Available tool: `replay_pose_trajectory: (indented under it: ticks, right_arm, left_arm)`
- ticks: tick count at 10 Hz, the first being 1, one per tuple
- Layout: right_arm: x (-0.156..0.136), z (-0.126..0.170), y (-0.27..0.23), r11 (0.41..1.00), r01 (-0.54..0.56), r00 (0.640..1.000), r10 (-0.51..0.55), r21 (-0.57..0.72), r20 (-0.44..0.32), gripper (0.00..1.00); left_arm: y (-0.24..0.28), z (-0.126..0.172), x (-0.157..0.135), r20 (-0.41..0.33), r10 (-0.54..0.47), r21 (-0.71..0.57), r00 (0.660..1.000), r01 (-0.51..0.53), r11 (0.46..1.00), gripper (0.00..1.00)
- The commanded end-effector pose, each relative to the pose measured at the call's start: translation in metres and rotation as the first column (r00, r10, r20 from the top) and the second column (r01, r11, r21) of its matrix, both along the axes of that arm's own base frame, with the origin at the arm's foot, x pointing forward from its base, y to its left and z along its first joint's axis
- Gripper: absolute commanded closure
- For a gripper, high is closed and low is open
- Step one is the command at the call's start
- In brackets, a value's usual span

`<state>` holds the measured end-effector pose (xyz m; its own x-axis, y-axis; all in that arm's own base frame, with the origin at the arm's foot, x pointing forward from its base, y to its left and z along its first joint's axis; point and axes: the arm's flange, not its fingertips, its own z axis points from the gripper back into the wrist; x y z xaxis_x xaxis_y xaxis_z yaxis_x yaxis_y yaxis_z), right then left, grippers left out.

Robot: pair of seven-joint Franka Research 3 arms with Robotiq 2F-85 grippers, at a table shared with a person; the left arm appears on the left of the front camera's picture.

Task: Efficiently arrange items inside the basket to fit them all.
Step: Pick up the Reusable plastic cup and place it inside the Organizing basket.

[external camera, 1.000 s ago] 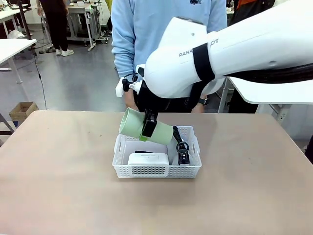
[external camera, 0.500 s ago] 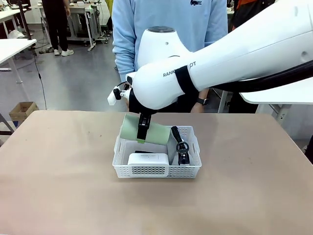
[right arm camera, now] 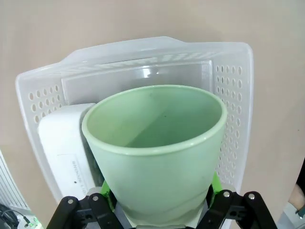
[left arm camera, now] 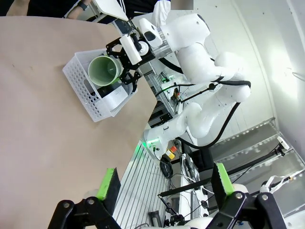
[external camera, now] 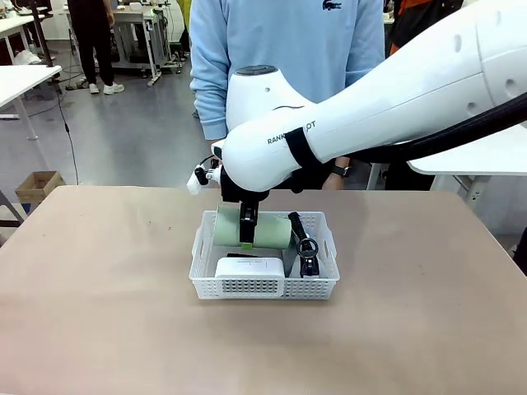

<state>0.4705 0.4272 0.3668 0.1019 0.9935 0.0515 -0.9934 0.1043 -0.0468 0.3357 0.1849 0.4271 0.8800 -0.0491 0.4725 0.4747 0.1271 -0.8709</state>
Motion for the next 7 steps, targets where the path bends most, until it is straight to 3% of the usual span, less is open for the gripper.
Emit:
replay_pose_trajectory:
  ticks: [1, 7]
  right_arm:
    - [0.0121, -0.0007, 0.0054, 0.999, -0.044, 0.999, 0.044, -0.015, 0.007, 0.14]
    - [0.0133, -0.0101, 0.007, 0.998, -0.05, 0.998, 0.049, -0.04, -0.035, 0.14]
  left_arm:
    - [0.0007, 0.0024, -0.003, -0.003, -0.002, 0.01, 1.0, 0.002, 1.0, 0.0]
    - [0.0007, 0.0024, -0.003, -0.003, -0.002, 0.01, 1.0, 0.002, 1.0, 0.0]
